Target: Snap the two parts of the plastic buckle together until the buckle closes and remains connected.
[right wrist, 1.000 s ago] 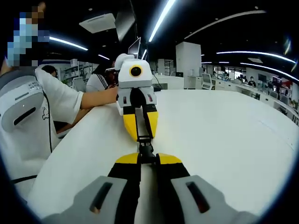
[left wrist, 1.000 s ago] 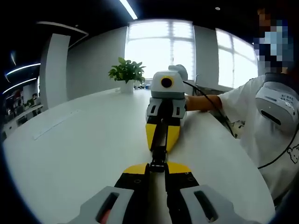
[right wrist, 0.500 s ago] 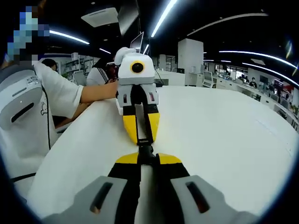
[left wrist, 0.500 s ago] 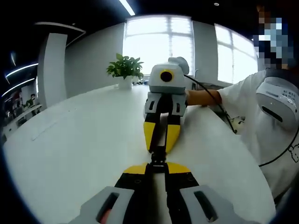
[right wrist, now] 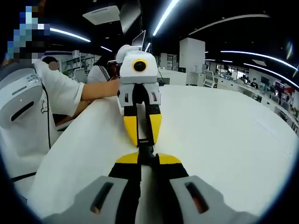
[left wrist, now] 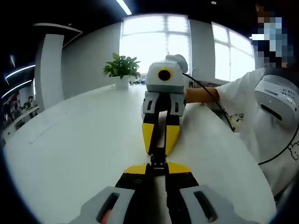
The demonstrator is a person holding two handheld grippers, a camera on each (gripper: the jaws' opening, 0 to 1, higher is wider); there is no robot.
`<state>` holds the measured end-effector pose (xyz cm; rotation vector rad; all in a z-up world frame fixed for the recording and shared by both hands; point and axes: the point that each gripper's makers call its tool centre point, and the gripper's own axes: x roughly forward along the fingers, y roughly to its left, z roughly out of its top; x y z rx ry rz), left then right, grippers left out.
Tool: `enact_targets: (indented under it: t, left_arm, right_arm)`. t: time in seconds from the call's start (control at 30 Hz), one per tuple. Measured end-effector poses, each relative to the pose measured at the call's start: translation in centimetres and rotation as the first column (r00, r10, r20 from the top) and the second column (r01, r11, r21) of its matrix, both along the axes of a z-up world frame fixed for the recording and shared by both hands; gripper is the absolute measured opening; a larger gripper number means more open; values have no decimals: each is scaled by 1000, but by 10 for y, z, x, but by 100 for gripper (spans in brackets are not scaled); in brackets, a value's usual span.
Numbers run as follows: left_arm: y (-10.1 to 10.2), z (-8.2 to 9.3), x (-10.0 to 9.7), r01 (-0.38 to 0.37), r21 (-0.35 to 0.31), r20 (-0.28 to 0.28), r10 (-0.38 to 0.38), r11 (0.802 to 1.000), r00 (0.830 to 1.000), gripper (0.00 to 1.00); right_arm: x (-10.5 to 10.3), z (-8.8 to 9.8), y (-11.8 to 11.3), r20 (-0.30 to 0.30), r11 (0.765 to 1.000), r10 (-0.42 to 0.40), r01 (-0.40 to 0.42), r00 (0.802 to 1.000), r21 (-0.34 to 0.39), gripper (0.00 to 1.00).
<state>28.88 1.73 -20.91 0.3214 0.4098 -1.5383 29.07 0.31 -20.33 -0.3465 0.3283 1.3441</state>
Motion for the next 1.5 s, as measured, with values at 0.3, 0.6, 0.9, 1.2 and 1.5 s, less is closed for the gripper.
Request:
enact_targets:
  t: [0.3, 0.6, 0.9, 1.2, 1.5]
  left_arm:
    - [-1, 0, -5, 58, 11, 5, -58, 998, 998, 10]
    - [-1, 0, -8, 60, 23, 12, -61, 998, 998, 9]
    - [-3, 0, -11, 24, 19, 5, -24, 1000, 1000, 9]
    - [-3, 0, -10, 19, -12, 5, -19, 1000, 1000, 12]
    - [-4, 1, -10, 16, -29, -38, -18, 999, 999, 17]
  right_arm:
    - [-5, -1, 4, 6, 998, 54, -54, 999, -43, 9]
    - [-5, -2, 5, 0, 998, 23, -23, 1000, -52, 8]
    - [0, -14, 4, -8, 998, -21, 21, 1000, -54, 8]
    - [7, -16, 5, 10, 1000, 1, -1, 1000, 11, 11]
    - [13, -8, 9, 6, 1000, 14, -14, 1000, 17, 17]
